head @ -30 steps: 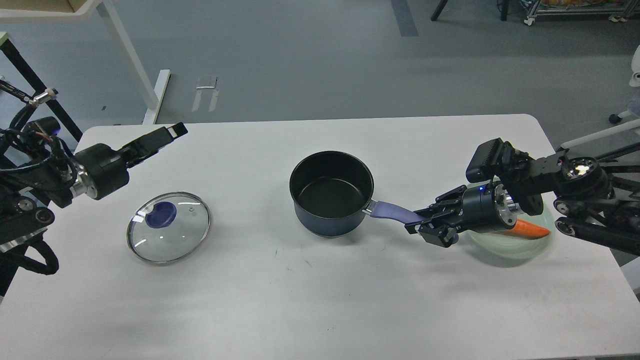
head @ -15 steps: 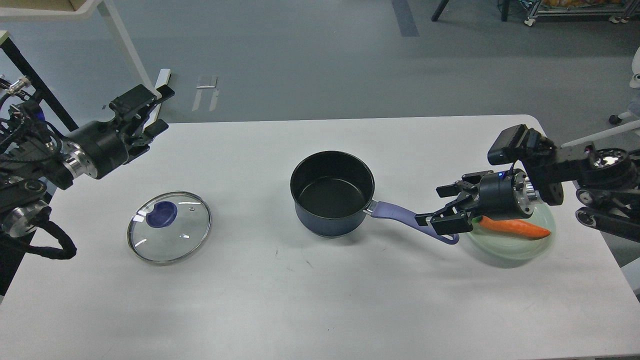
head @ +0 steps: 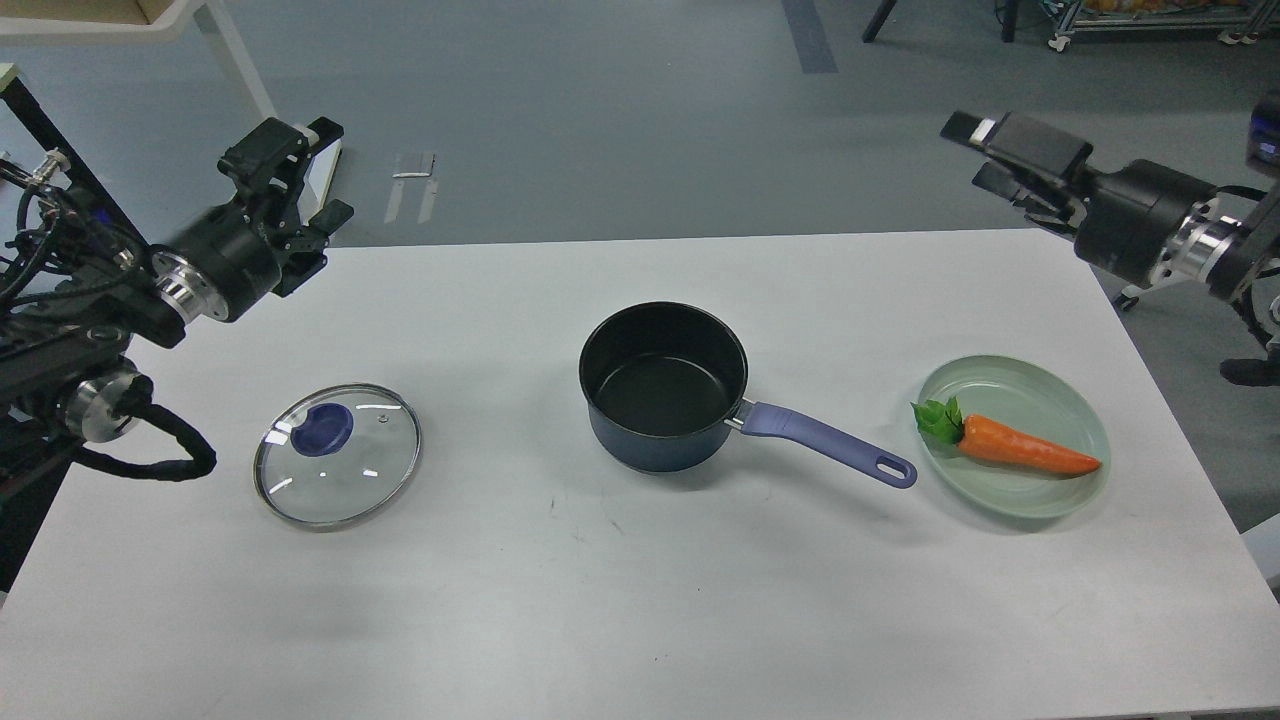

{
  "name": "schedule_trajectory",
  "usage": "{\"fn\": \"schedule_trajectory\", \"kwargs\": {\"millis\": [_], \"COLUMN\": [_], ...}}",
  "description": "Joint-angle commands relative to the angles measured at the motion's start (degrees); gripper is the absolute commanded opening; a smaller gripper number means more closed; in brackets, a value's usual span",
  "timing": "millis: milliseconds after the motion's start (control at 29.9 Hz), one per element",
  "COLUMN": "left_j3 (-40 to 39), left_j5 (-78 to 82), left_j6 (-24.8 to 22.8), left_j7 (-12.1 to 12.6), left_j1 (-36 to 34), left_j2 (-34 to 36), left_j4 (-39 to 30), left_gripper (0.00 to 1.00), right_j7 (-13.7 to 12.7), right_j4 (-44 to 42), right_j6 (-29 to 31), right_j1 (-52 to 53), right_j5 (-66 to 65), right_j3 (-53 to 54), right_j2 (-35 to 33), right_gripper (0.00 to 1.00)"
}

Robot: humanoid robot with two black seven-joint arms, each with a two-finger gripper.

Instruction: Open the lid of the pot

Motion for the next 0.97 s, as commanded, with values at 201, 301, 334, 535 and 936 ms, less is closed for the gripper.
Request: {"fn": "schedule_trajectory", "kwargs": {"millis": [201, 301, 334, 535, 936], "left_j3": [-2.3, -6.3, -8.3, -13.9, -18.3], "left_j5": [-9.0, -9.8, -10.6, -14.7, -14.4], "left_j6": [-1.5, -3.9, -5.1, -9.4, -14.5], "left_j7": [0.0, 1.6, 3.1, 12.4, 10.5], "left_j1": [1.6, 3.6, 4.7, 8.6, 13.1], "left_j2": [-6.8, -8.5, -9.2, -13.9, -14.5], "left_j4": [5.8, 6.9, 7.3, 8.8, 8.7], "left_gripper": [0.99, 0.99, 0.99, 0.99, 0.99], "right_j7": [0.0, 0.0, 0.0, 0.0, 0.0], "right_j4": [-3.3, -4.3, -5.6, -13.3, -13.5], "right_j6": [-1.3, 2.6, 6.4, 24.2, 24.8], "right_j1": [-11.7, -16.5, -17.8, -22.2, -25.4], "right_j5": [30.1, 31.5, 32.6, 35.6, 35.1], "right_j3": [11.5, 16.2, 16.9, 17.2, 19.7], "right_j2": [8.7, 10.2, 10.5, 13.2, 15.2], "right_gripper": [0.99, 1.0, 1.0, 1.0, 1.0]}}
